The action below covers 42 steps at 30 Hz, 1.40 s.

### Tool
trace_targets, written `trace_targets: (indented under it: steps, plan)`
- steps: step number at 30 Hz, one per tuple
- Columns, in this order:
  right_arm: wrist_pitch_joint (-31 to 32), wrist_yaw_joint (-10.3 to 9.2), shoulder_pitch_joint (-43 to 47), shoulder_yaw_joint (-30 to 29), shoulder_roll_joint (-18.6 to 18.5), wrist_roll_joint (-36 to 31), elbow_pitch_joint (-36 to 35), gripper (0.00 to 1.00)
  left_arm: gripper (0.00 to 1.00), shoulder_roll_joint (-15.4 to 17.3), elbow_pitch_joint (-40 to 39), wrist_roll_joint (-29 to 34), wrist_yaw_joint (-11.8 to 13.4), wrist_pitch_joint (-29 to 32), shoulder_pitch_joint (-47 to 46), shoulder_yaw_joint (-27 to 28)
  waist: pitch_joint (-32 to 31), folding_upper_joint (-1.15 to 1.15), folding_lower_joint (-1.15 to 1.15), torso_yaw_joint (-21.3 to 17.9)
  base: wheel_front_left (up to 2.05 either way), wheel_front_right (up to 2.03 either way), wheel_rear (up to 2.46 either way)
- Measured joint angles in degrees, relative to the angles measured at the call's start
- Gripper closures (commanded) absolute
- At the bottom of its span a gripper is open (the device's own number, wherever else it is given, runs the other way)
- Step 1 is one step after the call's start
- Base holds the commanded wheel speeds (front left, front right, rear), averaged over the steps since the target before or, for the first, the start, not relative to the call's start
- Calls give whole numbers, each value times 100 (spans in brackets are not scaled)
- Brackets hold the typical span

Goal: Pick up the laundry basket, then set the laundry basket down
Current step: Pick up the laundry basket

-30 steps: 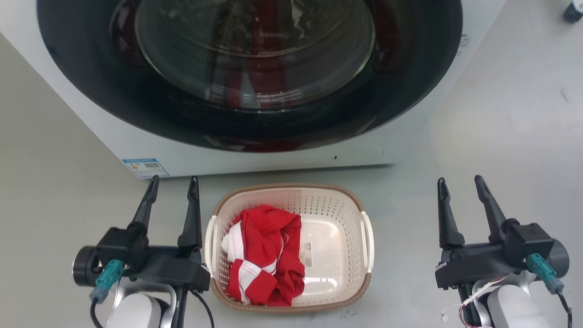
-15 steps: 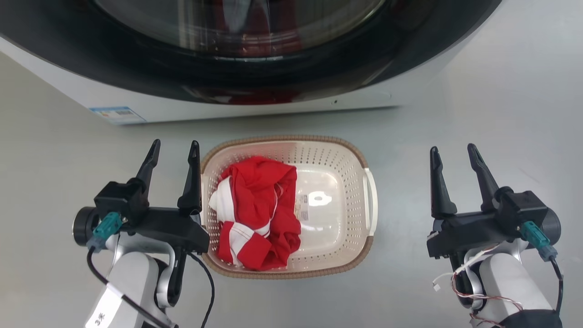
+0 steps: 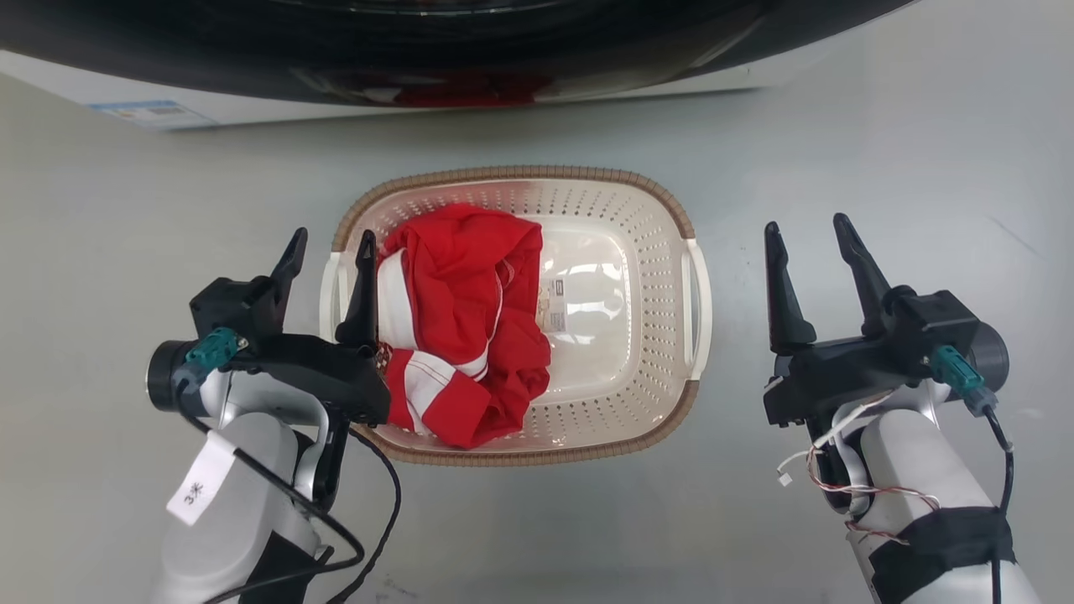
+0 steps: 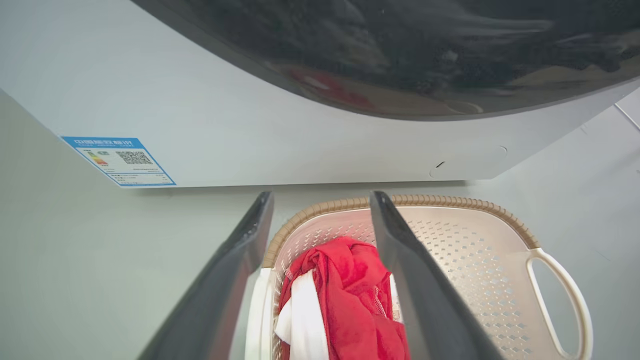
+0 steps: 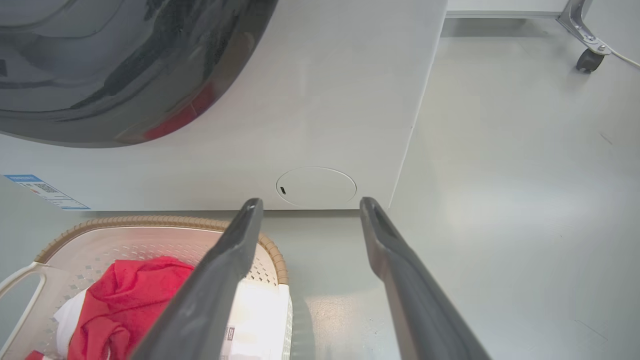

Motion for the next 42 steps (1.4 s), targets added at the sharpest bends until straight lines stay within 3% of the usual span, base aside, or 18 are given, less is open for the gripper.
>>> trace_targets:
  steps: [19, 40, 41, 42]
  plan:
    - [0, 98, -565, 347, 46, -5, 1116, 0, 0, 33, 1552, -57, -143, 332, -722, 60, 639, -1, -1, 17, 0, 0, 0]
    - [0, 90, -1060, 976, 51, 225, 1825, 0, 0, 52, 2532, -197, -361, 369, -1463, 18, 1254, -1, 0, 119, 0, 0, 0]
    - [0, 90, -1084, 1004, 51, 253, 1887, 58, 0, 53, 2562, -197, -404, 349, -1479, 8, 1262, 0, 0, 127, 0, 0, 0]
    - [0, 90, -1107, 1031, 51, 279, 1924, 100, 62, 52, 2594, -196, -416, 327, -1494, -12, 1268, -1, -1, 131, 0, 0, 0]
